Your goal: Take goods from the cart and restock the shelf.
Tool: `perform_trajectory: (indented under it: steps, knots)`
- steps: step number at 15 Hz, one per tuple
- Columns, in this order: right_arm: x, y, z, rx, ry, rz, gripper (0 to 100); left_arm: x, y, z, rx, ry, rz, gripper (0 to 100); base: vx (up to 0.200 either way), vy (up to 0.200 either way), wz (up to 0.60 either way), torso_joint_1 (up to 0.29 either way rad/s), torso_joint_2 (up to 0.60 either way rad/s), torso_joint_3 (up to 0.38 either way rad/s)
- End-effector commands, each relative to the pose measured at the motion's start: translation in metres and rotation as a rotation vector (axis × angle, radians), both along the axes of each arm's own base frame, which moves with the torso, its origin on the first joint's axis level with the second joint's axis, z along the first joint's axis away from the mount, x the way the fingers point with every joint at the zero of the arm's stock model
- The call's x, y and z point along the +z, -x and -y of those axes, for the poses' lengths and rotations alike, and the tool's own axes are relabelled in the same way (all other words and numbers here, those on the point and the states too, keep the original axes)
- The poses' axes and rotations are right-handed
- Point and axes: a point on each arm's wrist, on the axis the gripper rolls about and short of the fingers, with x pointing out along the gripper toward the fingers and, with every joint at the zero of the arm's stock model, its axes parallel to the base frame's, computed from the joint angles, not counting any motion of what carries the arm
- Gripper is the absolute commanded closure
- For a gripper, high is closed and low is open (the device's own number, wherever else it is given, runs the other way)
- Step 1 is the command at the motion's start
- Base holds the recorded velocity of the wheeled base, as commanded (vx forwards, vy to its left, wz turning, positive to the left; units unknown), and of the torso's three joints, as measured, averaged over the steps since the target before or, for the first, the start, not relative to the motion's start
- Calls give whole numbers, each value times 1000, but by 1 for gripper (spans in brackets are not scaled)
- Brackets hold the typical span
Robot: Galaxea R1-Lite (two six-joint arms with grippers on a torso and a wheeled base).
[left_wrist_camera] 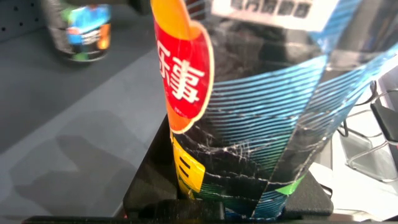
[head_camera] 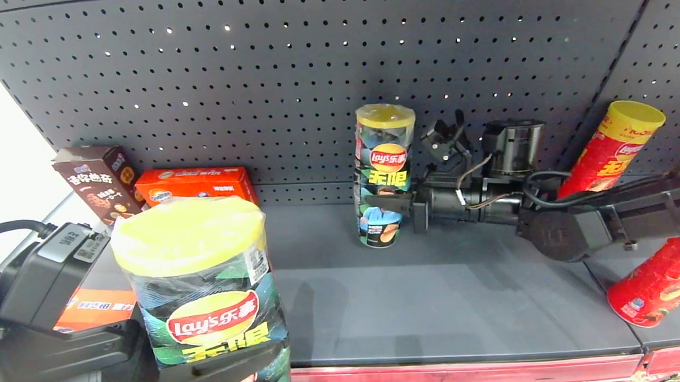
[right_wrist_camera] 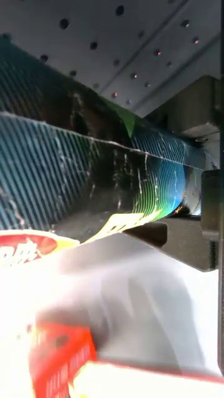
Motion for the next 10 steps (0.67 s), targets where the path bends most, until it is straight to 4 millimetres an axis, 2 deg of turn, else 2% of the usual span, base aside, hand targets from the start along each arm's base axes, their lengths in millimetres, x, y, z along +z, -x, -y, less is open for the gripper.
perform_trajectory:
  steps: [1,3,4,5,6,7,10]
  knots:
    - [23,42,14,45,-22,38,100,1,-1,0,0,3,5,100,0,0,0,0,0,0]
    - [20,63,19,63,-21,37,100,3,-1,1,0,6,9,100,0,0,0,0,0,0]
    - [11,79,25,74,-21,37,100,3,-1,0,3,6,11,100,0,0,0,0,0,0]
    - [3,87,27,82,-20,34,100,3,-1,0,3,6,11,100,0,0,0,0,0,0]
    - [-2,92,29,86,-19,34,100,3,-1,0,3,6,11,100,0,0,0,0,0,0]
    - [-17,100,31,94,-15,32,100,3,-1,0,3,6,11,100,0,0,0,0,0,0]
    - [-43,107,32,97,-10,27,100,3,-1,0,3,6,11,100,0,0,0,0,0,0]
